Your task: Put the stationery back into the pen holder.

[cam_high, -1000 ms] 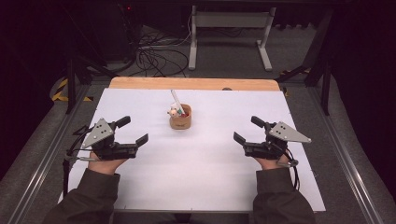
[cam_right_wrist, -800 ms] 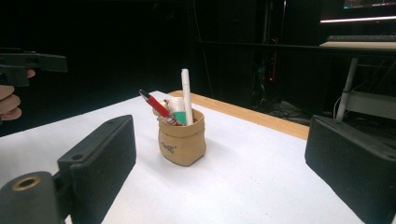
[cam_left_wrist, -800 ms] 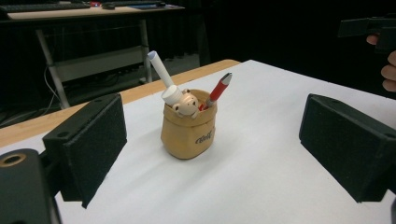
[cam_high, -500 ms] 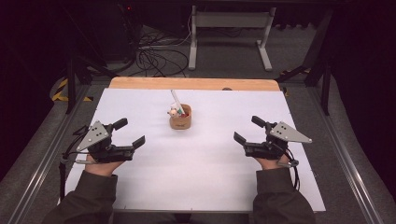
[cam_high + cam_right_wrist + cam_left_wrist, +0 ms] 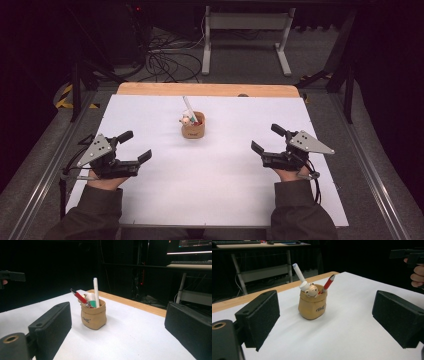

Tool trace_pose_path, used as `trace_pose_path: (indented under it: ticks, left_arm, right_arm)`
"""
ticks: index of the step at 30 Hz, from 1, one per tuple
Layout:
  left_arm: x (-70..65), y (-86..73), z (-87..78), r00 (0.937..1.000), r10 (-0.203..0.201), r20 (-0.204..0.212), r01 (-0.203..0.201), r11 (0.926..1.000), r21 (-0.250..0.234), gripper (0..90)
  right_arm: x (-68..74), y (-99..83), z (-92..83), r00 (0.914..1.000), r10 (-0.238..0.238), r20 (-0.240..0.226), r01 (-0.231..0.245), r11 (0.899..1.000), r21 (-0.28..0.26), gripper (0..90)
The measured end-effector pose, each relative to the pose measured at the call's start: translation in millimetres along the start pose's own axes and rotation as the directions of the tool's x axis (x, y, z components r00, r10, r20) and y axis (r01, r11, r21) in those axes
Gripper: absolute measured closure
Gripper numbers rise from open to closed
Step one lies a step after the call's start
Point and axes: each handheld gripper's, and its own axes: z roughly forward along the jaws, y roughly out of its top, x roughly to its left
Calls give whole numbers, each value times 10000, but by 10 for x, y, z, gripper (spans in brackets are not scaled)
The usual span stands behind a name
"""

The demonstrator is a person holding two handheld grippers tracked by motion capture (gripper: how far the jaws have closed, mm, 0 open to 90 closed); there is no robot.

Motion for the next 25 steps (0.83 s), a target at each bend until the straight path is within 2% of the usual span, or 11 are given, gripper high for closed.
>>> trace_pose_path:
  ticks: [12, 14, 17, 20, 22, 25]
  left_arm:
    - [14, -39, -18, 10000, 43, -30, -43, 10000, 56, 84]
    - [15, -45, -17, 10000, -53, -29, 53, 10000, 61, 84]
    - [30, -51, -18, 10000, 60, -36, -60, 9999, 139, 84]
    - [28, -60, -13, 10000, -82, -10, 82, 9999, 105, 84]
    - [38, -55, -22, 10000, 48, -24, -47, 9999, 163, 84]
    - [37, -50, -35, 10000, 23, -35, -23, 9999, 111, 85]
  right_arm:
    - [2, -4, -4, 10000, -37, 48, 37, 10000, -79, 75]
    - [0, -5, -4, 10000, -48, 62, 49, 10000, -73, 75]
    - [-2, -6, -6, 10000, -37, 60, 37, 10000, -73, 75]
    - [-6, -12, -4, 10000, 21, 76, -20, 10000, -39, 74]
    - [-2, -12, -1, 10000, -2, 58, 3, 10000, -18, 75]
    - [3, -13, 7, 10000, -64, 54, 64, 10000, -19, 74]
